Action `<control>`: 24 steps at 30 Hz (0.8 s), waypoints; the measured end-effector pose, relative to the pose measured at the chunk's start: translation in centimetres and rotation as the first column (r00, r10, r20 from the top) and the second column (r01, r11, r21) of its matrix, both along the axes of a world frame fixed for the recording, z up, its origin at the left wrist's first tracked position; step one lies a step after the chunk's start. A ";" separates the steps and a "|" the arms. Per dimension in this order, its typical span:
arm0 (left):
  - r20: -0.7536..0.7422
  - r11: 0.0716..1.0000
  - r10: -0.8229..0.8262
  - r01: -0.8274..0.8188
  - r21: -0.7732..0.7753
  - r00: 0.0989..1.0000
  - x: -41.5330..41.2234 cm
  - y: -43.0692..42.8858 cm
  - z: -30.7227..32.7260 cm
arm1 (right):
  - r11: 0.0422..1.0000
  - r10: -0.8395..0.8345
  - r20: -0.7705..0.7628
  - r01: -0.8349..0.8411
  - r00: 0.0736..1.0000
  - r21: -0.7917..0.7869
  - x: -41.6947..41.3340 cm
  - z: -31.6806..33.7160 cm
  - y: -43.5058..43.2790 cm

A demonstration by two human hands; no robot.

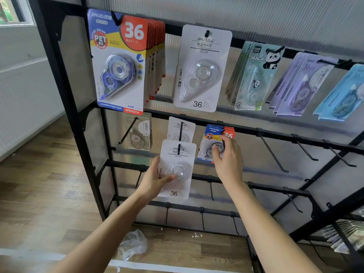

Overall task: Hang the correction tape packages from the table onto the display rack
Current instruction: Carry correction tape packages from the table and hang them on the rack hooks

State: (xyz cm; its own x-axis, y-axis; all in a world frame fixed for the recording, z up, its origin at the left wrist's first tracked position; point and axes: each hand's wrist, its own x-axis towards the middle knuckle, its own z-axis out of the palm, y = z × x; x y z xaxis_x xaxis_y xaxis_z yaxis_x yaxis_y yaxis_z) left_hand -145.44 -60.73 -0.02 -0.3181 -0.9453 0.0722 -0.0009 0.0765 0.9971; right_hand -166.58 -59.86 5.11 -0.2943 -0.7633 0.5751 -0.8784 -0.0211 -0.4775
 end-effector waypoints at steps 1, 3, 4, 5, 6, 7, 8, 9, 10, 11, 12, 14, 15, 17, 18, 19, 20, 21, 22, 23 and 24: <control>0.024 1.000 0.010 -0.010 0.005 1.000 -0.4 -0.7 0.4 | 1.000 0.003 -0.008 -0.003 1.000 -0.009 0.0 0.0 0.0; 0.070 1.000 0.029 -0.030 0.006 0.997 -1.1 -2.2 1.0 | 1.000 0.011 -0.032 -0.011 0.999 -0.025 0.1 0.2 0.0; 0.089 0.999 0.040 -0.042 0.011 0.995 -1.6 -3.0 1.2 | 1.000 0.012 -0.053 -0.014 0.999 -0.027 0.2 0.3 0.0; 0.105 0.998 0.052 -0.055 0.023 0.993 -2.0 -3.9 1.4 | 1.000 0.012 -0.077 -0.014 0.997 -0.024 0.2 0.4 0.0; 0.118 0.997 0.061 -0.065 0.039 0.991 -2.4 -4.7 1.5 | 1.000 0.010 -0.099 -0.012 0.995 -0.019 0.1 0.4 0.0; 0.127 0.996 0.064 -0.071 0.052 0.990 -2.8 -5.5 1.5 | 1.000 0.006 -0.120 -0.007 0.993 -0.010 0.0 0.4 0.0; 0.141 0.995 0.068 -0.077 0.058 0.988 -3.2 -6.3 1.4 | 1.000 0.004 -0.142 -0.004 0.990 0.000 -0.1 0.3 0.0; 0.157 0.995 0.073 -0.084 0.060 0.985 -3.5 -7.0 1.2 | 1.000 0.006 -0.165 -0.005 0.986 0.010 -0.2 0.2 0.0; 0.177 0.994 0.077 -0.089 0.060 0.981 -3.7 -7.7 1.1 | 1.000 0.011 -0.184 -0.008 0.983 0.015 -0.3 0.1 0.1; 0.201 0.994 0.079 -0.093 0.060 0.976 -4.0 -8.4 0.9 | 1.000 0.016 -0.196 -0.013 0.980 0.016 -0.4 0.0 0.1; 0.231 0.994 0.081 -0.097 0.058 0.970 -4.2 -9.0 0.8 | 1.000 0.023 -0.202 -0.021 0.979 0.015 -0.5 0.0 0.0; 0.293 0.992 0.099 -0.117 0.044 0.951 -4.5 -10.2 0.6 | 0.999 0.039 -0.203 -0.036 0.979 0.017 -0.5 0.0 -0.1; 0.315 0.991 0.115 -0.132 0.031 0.942 -4.7 -10.7 0.5 | 0.999 0.045 -0.205 -0.043 0.978 0.015 -0.5 -0.1 -0.1; 0.355 0.987 0.148 -0.163 0.014 0.923 -5.0 -11.7 0.5 | 0.998 0.053 -0.221 -0.057 0.974 -0.009 -0.6 -0.1 -0.2; 0.374 0.985 0.157 -0.175 0.013 0.914 -5.1 -12.1 0.6 | 0.998 0.054 -0.228 -0.061 0.972 -0.022 -0.7 -0.2 -0.2; 0.387 0.983 0.163 -0.182 0.013 0.907 -5.3 -12.5 0.7 | 0.998 0.053 -0.232 -0.062 0.971 -0.032 -0.7 -0.2 -0.2; 0.401 0.982 0.167 -0.189 0.015 0.901 -5.4 -12.8 0.7 | 0.997 0.052 -0.236 -0.063 0.970 -0.038 -0.7 -0.2 -0.3; 0.413 0.980 0.172 -0.197 0.018 0.894 -5.5 -13.2 0.7 | 0.997 0.053 -0.238 -0.063 0.970 -0.037 -0.8 -0.3 -0.3; 0.428 0.979 0.172 -0.202 0.023 0.887 -5.6 -13.4 0.7 | 0.998 0.053 -0.239 -0.063 0.969 -0.031 -0.8 -0.3 -0.4; 0.440 0.979 0.172 -0.203 0.024 0.881 -5.7 -13.7 0.7 | 0.998 0.053 -0.241 -0.060 0.969 -0.025 -0.9 -0.4 -0.4; 0.452 0.978 0.172 -0.206 0.025 0.875 -5.7 -13.8 0.6 | 0.998 0.051 -0.243 -0.058 0.969 -0.019 -0.9 -0.4 -0.4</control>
State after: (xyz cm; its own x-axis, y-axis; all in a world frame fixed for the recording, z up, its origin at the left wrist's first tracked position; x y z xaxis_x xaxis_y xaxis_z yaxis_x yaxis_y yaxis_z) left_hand -151.17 -74.52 0.55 -0.1157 -0.9879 -0.1032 -0.4532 -0.0400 0.8905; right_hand -167.46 -60.29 4.74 -0.1024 -0.7582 0.6440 -0.9649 -0.0817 -0.2497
